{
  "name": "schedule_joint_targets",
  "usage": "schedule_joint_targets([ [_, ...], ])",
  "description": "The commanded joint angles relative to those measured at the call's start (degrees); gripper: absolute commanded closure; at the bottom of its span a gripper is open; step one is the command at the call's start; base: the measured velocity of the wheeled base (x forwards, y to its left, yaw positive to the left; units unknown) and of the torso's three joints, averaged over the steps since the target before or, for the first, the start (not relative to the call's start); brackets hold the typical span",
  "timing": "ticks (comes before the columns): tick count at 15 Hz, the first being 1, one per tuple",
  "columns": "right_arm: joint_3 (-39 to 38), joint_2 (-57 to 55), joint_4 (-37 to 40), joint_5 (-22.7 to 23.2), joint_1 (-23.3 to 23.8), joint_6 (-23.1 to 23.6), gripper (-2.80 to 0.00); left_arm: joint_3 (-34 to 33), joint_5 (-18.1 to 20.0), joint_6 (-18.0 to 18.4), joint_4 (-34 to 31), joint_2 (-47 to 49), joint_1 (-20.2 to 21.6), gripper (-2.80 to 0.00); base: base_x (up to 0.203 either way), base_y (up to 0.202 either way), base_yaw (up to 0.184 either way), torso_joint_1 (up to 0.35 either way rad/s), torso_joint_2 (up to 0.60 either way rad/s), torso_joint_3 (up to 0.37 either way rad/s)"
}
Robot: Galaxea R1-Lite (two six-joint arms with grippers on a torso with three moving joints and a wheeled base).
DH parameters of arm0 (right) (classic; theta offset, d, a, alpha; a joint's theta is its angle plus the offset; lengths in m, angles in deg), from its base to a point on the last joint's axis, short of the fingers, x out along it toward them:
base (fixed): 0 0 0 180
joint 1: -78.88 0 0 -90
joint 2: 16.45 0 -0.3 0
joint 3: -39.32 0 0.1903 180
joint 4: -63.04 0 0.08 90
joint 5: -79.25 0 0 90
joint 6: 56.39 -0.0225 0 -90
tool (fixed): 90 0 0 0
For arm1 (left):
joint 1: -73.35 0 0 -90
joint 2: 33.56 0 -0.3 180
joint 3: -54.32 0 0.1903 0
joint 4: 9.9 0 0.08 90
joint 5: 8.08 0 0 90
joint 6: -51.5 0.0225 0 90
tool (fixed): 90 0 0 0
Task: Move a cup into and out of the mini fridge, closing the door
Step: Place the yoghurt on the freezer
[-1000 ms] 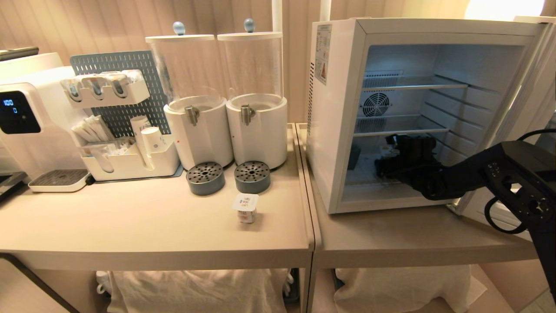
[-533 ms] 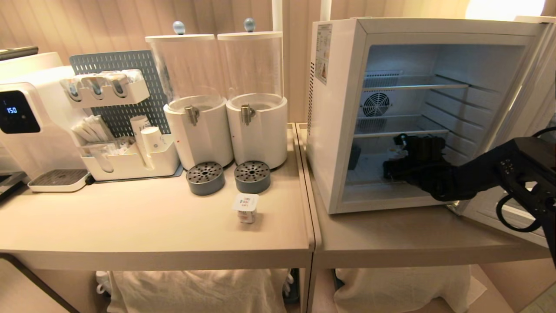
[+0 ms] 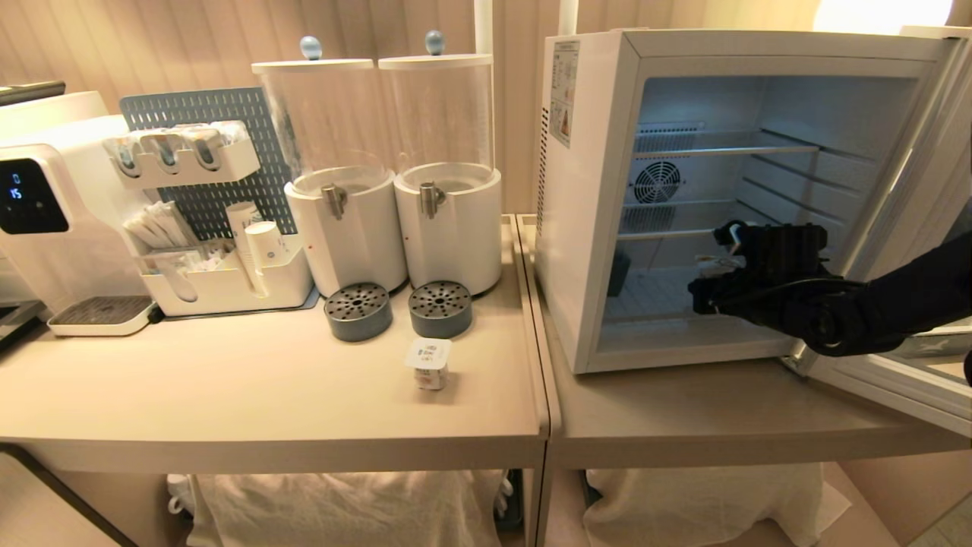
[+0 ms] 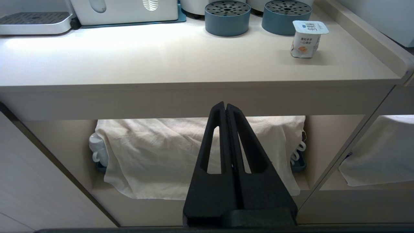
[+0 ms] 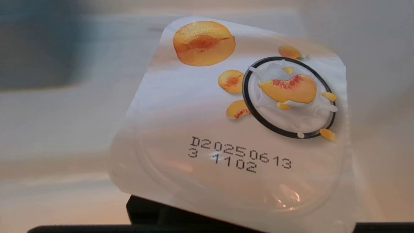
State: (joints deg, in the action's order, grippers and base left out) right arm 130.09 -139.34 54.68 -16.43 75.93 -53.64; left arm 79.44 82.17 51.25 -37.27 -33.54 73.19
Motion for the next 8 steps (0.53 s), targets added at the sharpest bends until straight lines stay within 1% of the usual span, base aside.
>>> schedule_joint_targets([
  [1, -2.7, 5.0, -0.3, 0.1, -0.3, 0.0, 0.0, 0.0, 0.0, 0.0, 0.0, 0.0, 0.0, 0.0, 0.0, 0.0, 0.0, 0.0, 0.0, 0.0],
  [4, -7.7, 8.4, -0.4, 0.2, -1.5, 0.0, 0.0, 0.0, 0.0, 0.0, 0.0, 0.0, 0.0, 0.0, 0.0, 0.0, 0.0, 0.0, 0.0, 0.0],
  [6, -13.3, 12.2, -1.6, 0.9, -2.4, 0.1, 0.0, 0.0, 0.0, 0.1, 0.0, 0.0, 0.0, 0.0, 0.0, 0.0, 0.0, 0.0, 0.0, 0.0],
  [8, -20.2, 14.7, -10.3, 1.0, -3.1, 0.1, 0.0, 0.0, 0.0, 0.1, 0.0, 0.0, 0.0, 0.0, 0.0, 0.0, 0.0, 0.0, 0.0, 0.0],
])
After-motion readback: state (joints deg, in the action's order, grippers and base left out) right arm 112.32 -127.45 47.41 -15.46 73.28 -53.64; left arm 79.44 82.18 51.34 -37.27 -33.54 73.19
